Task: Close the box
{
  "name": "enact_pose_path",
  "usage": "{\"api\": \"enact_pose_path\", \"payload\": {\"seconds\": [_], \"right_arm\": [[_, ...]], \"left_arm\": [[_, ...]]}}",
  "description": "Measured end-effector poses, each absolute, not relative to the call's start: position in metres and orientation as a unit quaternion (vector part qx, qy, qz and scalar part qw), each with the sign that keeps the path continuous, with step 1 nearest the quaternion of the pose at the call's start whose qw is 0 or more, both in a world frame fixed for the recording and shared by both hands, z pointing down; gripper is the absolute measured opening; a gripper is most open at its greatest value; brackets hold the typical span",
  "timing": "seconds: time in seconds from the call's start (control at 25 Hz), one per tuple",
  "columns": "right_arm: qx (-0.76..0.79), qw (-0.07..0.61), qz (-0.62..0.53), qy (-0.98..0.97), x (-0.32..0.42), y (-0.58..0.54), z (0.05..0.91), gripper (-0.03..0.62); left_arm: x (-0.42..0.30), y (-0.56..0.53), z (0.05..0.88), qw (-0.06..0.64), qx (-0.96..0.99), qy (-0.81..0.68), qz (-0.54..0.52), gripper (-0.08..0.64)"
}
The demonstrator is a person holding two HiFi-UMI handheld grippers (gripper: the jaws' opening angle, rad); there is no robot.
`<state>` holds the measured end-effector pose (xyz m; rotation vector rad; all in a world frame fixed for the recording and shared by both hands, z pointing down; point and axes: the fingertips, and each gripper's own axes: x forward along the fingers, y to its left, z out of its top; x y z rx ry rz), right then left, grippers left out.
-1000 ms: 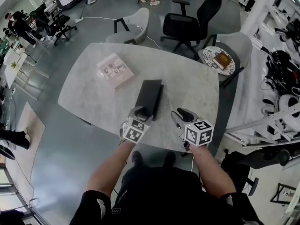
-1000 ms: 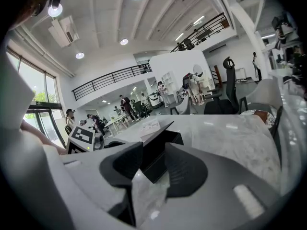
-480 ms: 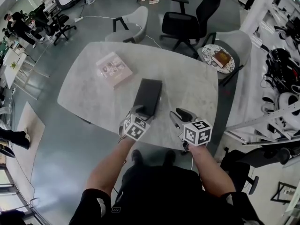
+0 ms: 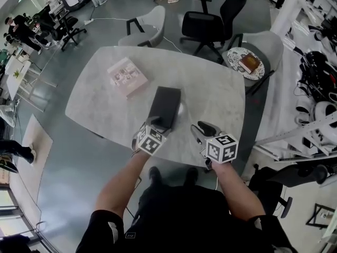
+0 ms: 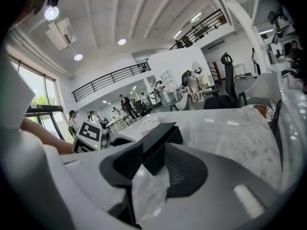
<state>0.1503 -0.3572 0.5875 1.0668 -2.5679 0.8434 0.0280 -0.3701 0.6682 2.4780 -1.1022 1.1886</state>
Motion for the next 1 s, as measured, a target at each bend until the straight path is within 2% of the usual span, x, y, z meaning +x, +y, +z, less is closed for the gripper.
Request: {"api": "enact_pose_path", "payload": {"seconds": [0.36,0.64,0.84,1.0], "right_arm": [[0.339,0.119,0.286,-0.888,0.162,-0.347,0.586,0.146],[0.306,0.112,0.255,-0.91,0.157,-0.344,0.558,0.146],[0.288,0.113,0.239,-0.92,0.124,-0.332,0.532,0.124],[0.304,0.104,0.227,-0.919,0.1,-0.32,0.508,0.091]], "left_arm": [[0.031,-0.356,0.662,0.125,0.837,-0.376,0.378,0.259],[0.023,-0.345,0.601,0.149,0.832,-0.467,0.26,0.238],[-0.003,-0.329,0.552,0.135,0.836,-0.495,0.195,0.15],[-0.034,-0.309,0.521,0.102,0.844,-0.492,0.185,0.104]]}}
